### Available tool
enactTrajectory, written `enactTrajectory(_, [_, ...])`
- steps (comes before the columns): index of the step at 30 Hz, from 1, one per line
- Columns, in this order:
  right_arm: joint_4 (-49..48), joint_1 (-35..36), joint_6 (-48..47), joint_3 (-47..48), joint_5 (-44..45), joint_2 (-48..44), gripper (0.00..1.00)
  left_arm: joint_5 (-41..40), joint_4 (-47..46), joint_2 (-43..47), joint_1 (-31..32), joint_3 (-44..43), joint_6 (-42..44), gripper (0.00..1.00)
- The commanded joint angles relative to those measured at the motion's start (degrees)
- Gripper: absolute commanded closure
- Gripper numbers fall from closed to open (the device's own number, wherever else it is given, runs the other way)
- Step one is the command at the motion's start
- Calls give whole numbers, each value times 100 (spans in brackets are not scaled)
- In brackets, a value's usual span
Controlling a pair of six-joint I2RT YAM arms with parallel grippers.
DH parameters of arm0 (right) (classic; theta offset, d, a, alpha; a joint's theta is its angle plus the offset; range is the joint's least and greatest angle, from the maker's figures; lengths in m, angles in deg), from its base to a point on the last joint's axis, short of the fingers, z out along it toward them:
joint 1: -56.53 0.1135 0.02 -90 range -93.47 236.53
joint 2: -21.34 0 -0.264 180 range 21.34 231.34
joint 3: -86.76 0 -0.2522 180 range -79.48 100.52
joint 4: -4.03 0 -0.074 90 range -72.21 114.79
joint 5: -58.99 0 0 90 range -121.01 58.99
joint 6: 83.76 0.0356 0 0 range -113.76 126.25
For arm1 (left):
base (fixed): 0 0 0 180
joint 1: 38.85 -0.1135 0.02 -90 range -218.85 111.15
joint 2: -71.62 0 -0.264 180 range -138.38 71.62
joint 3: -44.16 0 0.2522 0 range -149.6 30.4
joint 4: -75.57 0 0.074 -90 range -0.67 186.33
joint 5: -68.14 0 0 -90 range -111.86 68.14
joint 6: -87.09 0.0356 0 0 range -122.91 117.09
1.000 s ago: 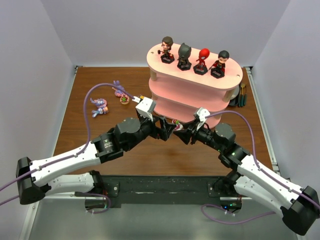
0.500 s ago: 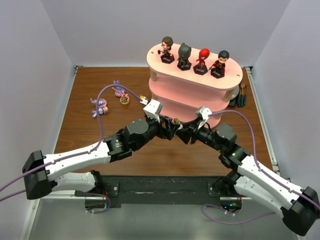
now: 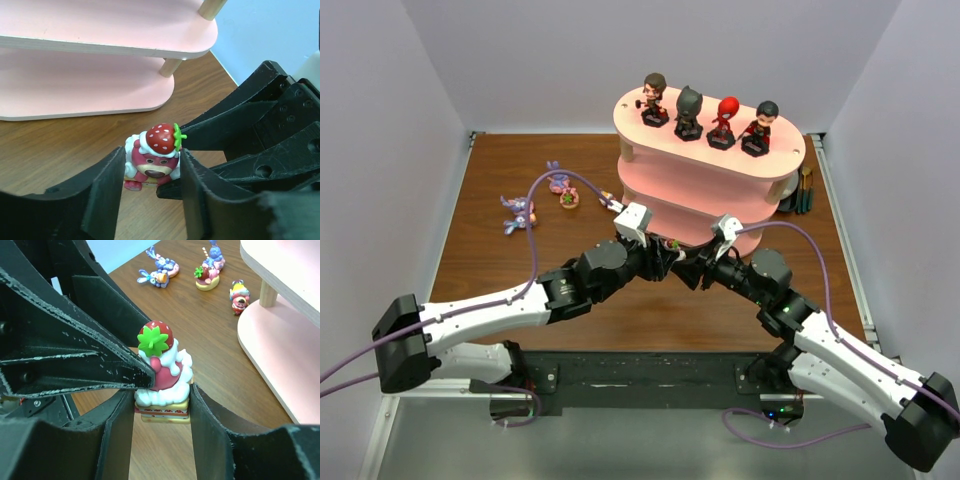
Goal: Place and organize the plastic toys onto the shelf
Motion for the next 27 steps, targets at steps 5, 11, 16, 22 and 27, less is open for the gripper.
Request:
enactTrajectory(5, [-497, 9, -22, 1, -11, -2, 100, -47, -221, -191, 105, -103, -172, 78])
enactTrajectory(11, [-409, 9, -75, -34, 42, -72, 100, -319, -291, -51, 105, -25, 65, 100])
enactTrajectory(16, [-471, 9, -75, -122, 94, -178, 100, -451, -695, 221, 105, 274, 189, 100])
enactTrajectory(22, [-480, 9, -75, -78, 77, -160, 100, -521, -643, 274, 105, 310, -4, 60])
enactTrajectory(27, [-480, 9, -58, -78, 59, -125, 100, -609, -678, 292, 105, 318, -83, 42])
